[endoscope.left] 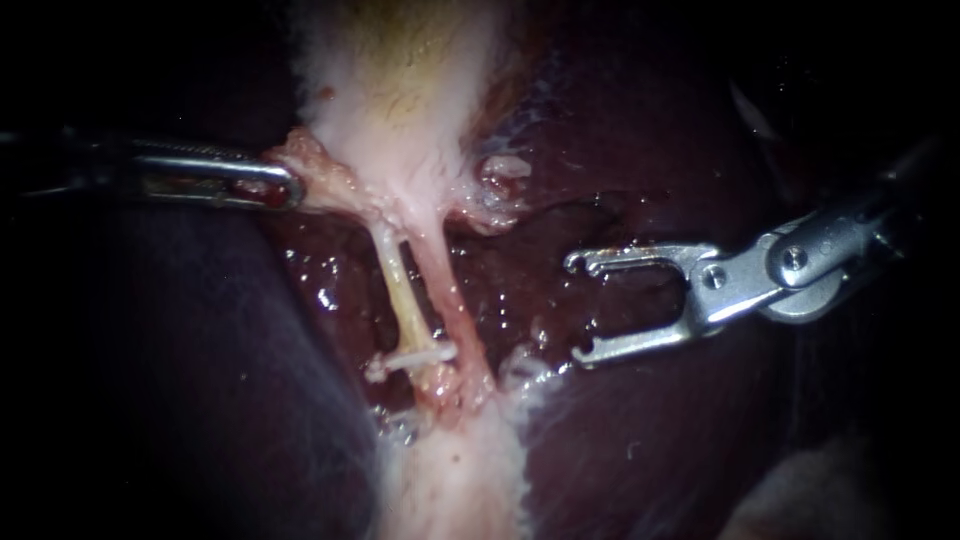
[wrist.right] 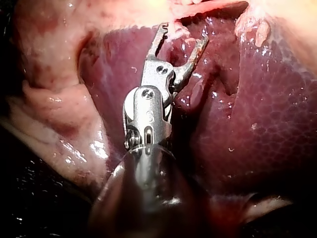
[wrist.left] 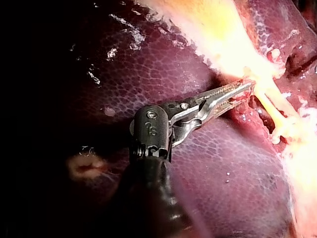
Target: Going back first clip left tube
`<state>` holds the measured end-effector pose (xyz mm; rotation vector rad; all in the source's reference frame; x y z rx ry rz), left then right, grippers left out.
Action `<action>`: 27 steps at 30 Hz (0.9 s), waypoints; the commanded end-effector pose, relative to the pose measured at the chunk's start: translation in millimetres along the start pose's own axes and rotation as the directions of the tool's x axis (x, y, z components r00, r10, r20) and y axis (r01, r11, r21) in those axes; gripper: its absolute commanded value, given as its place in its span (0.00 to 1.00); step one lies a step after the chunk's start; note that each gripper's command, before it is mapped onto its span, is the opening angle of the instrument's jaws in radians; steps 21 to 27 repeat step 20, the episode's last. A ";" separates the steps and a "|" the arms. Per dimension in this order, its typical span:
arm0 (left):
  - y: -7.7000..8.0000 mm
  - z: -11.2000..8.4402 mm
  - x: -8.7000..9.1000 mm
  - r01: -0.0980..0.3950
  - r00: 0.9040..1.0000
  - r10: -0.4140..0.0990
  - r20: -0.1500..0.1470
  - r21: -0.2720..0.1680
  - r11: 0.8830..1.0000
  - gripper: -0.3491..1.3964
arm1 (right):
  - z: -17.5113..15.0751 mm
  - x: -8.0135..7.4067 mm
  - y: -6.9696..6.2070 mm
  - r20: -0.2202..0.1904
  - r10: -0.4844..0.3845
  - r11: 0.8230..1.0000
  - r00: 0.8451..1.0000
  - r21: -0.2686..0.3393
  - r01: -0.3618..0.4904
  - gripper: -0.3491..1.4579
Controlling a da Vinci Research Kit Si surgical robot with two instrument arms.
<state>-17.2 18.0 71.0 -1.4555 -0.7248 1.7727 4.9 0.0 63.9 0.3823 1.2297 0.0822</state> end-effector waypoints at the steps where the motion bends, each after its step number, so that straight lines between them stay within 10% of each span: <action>1: -0.4 0.5 -0.3 -0.003 1.000 0.003 0.003 0.007 1.000 0.00 | 0.0 0.0 0.0 0.000 0.000 1.000 1.000 0.000 0.000 0.47; 27: -2.1 3.3 -2.2 -0.010 1.000 0.009 0.016 0.028 1.000 0.00 | -0.3 0.2 0.1 -0.001 0.002 1.000 1.000 0.001 -0.002 0.47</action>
